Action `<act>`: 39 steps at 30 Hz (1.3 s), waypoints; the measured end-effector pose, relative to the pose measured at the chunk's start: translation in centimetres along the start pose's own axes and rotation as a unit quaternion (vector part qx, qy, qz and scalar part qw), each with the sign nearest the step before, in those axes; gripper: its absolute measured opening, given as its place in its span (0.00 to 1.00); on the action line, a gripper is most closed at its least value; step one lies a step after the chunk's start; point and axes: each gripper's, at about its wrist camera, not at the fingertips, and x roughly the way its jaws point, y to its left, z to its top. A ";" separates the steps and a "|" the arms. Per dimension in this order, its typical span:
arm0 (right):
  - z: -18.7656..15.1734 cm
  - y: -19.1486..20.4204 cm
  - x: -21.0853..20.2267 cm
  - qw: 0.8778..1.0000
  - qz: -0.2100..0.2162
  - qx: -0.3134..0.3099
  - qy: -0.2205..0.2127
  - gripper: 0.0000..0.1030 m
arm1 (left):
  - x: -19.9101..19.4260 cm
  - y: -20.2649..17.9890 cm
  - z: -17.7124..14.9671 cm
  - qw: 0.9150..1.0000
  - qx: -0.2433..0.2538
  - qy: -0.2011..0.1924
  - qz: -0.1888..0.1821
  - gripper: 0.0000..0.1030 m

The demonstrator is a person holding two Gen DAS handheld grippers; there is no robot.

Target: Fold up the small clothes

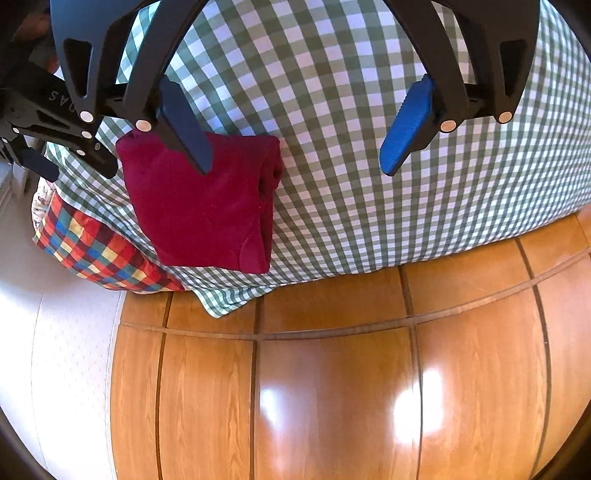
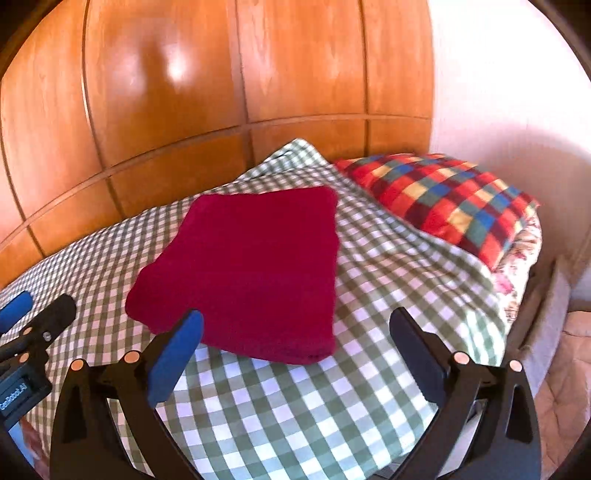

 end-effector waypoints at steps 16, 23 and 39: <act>-0.4 1.0 -1.2 1.000 -0.011 -0.011 -0.015 0.98 | -1.6 0.0 0.4 1.000 0.001 -0.019 0.007 0.90; -0.5 1.1 -1.2 1.000 -0.005 -0.012 -0.014 0.98 | -1.7 -0.2 0.5 1.000 0.005 -0.021 0.006 0.92; -0.6 1.6 -0.9 1.000 0.000 -0.018 -0.006 0.98 | -1.6 -0.1 0.4 1.000 0.007 -0.021 0.006 0.92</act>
